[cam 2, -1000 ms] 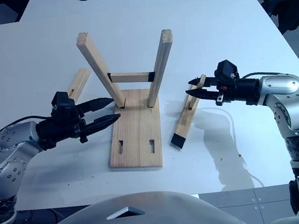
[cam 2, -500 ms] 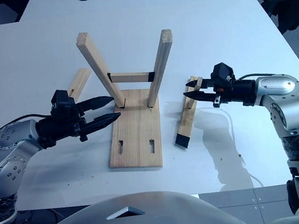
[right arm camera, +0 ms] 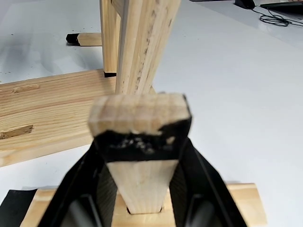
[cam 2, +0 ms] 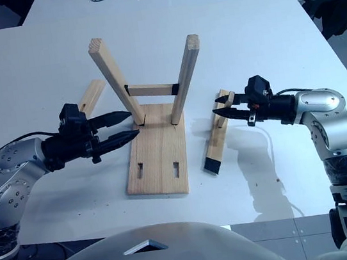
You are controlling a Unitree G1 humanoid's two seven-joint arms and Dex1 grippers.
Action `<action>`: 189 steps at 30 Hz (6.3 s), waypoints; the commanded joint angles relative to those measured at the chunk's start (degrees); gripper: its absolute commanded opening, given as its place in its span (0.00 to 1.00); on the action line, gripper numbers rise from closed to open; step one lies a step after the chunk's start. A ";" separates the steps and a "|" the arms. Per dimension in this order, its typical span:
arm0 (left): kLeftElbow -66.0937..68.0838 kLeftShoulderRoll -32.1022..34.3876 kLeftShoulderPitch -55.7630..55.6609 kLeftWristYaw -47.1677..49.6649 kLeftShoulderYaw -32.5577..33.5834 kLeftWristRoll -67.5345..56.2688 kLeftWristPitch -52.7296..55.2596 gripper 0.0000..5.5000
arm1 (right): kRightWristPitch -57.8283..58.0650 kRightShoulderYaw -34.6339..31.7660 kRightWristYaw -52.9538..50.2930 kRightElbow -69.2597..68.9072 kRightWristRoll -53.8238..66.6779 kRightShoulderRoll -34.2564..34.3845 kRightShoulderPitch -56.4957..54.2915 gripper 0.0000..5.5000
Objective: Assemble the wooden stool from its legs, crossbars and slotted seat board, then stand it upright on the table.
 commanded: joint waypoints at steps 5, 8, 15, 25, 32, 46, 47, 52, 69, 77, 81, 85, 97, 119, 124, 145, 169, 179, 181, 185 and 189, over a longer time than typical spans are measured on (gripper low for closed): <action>0.58 0.56 -1.70 -1.09 -0.65 -0.28 1.17 0.48 | -2.79 6.18 1.47 11.94 -6.65 1.34 3.57 0.24; 0.54 0.55 -1.70 -1.15 -0.40 -0.33 1.30 0.48 | -2.96 5.83 1.81 12.04 -5.94 0.59 3.39 0.24; 0.86 0.10 -1.95 -0.92 -0.16 -0.25 1.16 0.48 | -2.75 6.38 2.14 10.50 -5.56 -0.27 3.03 0.24; 1.91 0.35 -3.38 -1.99 -0.63 -0.25 1.35 0.48 | -9.14 10.01 -5.95 15.86 -12.90 4.96 0.84 0.41; 2.48 0.59 -3.94 -2.60 -0.35 -0.08 1.41 0.48 | -13.83 8.69 -7.23 19.95 -13.35 4.74 0.43 0.59; 1.03 -0.51 -1.19 -0.68 0.51 0.72 0.00 0.48 | 3.31 -1.04 -1.85 -3.06 -2.04 -3.96 2.77 0.60; 0.99 -0.56 -1.16 -0.63 0.48 0.74 -0.05 0.48 | 3.75 -1.43 -1.76 -3.71 -1.93 -4.28 2.76 0.60; 1.28 -0.63 -1.36 -0.63 0.17 1.12 -0.48 0.48 | 6.85 -4.52 -0.30 -7.15 -0.16 -6.67 3.69 0.60; 1.55 -0.44 -1.85 -1.46 -0.12 1.41 -0.68 0.48 | 20.60 -12.24 1.18 -15.82 14.36 -8.22 -0.06 0.40; 1.74 -0.78 -2.30 -1.16 -0.68 1.66 -0.66 0.48 | 22.15 -10.38 -5.15 -18.91 17.03 -2.51 -5.06 0.53; 1.97 -0.71 -2.45 -1.40 -0.87 1.76 -0.73 0.48 | 21.21 -10.06 -6.25 -19.52 16.04 -1.52 -3.98 0.53; 2.05 -0.55 -2.51 -1.45 -0.85 1.75 -0.76 0.48 | 22.00 -10.29 -7.07 -19.80 17.57 -0.06 -5.27 0.53; 1.86 -0.51 -2.56 -1.60 -1.04 1.88 -0.54 0.48 | 18.84 -6.14 -5.61 -18.55 12.10 -0.46 -2.81 0.24; 2.24 -1.69 -3.52 -0.37 -2.23 2.57 -0.44 0.48 | 16.80 -2.34 -11.43 -13.57 5.81 4.52 -10.54 0.00; 2.50 -1.92 -3.81 -0.40 -2.35 2.83 -0.53 0.48 | 16.56 -1.86 -11.71 -13.13 5.60 5.25 -11.76 0.00; 2.89 -1.59 -4.12 -0.95 -2.04 2.77 -0.01 0.48 | 9.09 4.14 -8.96 -7.98 -3.41 3.48 -1.62 0.00; 0.62 -1.78 -1.00 0.78 -0.73 1.80 0.38 0.48 | 32.03 -16.35 -16.96 -30.08 37.76 2.37 -6.76 0.17; -0.36 -1.36 0.60 1.11 -0.16 1.52 0.18 0.48 | 31.05 -13.17 -6.53 -40.10 31.28 -6.04 11.36 0.34; -0.52 -1.56 0.85 1.31 -0.23 1.61 0.09 0.48 | 26.00 -5.64 -8.34 -38.63 19.94 -6.52 13.46 0.34; -0.80 -2.09 1.10 1.77 -0.55 1.60 0.05 0.48 | 12.83 9.47 -12.22 -31.30 -3.43 -6.18 16.19 0.34; -1.02 -2.27 1.08 2.09 -0.78 1.49 0.18 0.48 | 5.91 14.02 -14.43 -25.49 -12.17 -4.25 16.43 0.34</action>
